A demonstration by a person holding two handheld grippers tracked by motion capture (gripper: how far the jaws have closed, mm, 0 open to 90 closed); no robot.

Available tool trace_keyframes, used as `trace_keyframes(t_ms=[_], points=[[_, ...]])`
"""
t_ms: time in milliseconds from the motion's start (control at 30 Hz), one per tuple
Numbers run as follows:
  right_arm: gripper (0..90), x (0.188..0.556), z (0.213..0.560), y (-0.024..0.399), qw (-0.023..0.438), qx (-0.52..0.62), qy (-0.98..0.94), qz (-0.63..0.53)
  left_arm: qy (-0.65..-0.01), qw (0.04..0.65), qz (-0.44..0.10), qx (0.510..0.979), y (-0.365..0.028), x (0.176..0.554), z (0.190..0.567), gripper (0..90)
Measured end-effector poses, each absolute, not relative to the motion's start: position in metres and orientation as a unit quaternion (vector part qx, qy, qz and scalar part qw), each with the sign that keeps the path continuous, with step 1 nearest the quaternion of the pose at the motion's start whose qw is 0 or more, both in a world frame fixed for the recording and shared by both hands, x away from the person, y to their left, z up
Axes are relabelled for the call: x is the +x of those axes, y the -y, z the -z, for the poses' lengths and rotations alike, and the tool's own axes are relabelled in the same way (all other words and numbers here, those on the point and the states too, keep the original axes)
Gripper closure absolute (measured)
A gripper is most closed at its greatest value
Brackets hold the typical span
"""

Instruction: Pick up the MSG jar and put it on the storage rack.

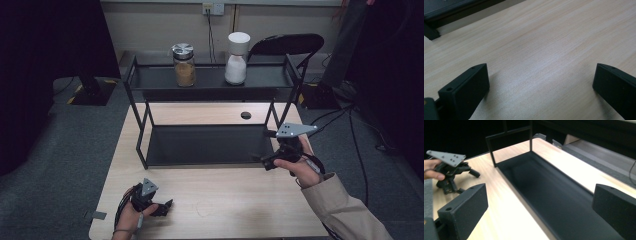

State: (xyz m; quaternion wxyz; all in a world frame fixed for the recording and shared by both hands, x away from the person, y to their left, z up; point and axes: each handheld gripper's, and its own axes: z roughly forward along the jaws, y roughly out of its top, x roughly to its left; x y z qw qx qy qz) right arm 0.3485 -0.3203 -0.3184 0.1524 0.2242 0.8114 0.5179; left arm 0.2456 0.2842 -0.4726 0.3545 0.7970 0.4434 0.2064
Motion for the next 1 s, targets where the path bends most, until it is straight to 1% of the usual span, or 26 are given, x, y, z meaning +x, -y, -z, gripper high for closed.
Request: trace_keyframes(t_ms=[200, 700, 1000], points=[[0.0, 0.340, 0.336, 0.331, 0.149, 0.215, -0.821, -0.508, -0.444, 0.354, -0.207, 0.797, -0.284, 0.245, 0.473, 0.0], [0.0, 0.318, 0.396, 0.360, 0.138, 0.232, -0.822, -0.501, -0.445, 0.355, -0.206, 0.796, -0.284, 0.245, 0.473, 0.0], [0.0, 0.318, 0.429, 0.371, 0.139, 0.242, -0.835, -0.475, -0.445, 0.355, -0.207, 0.796, -0.284, 0.245, 0.473, 0.0]])
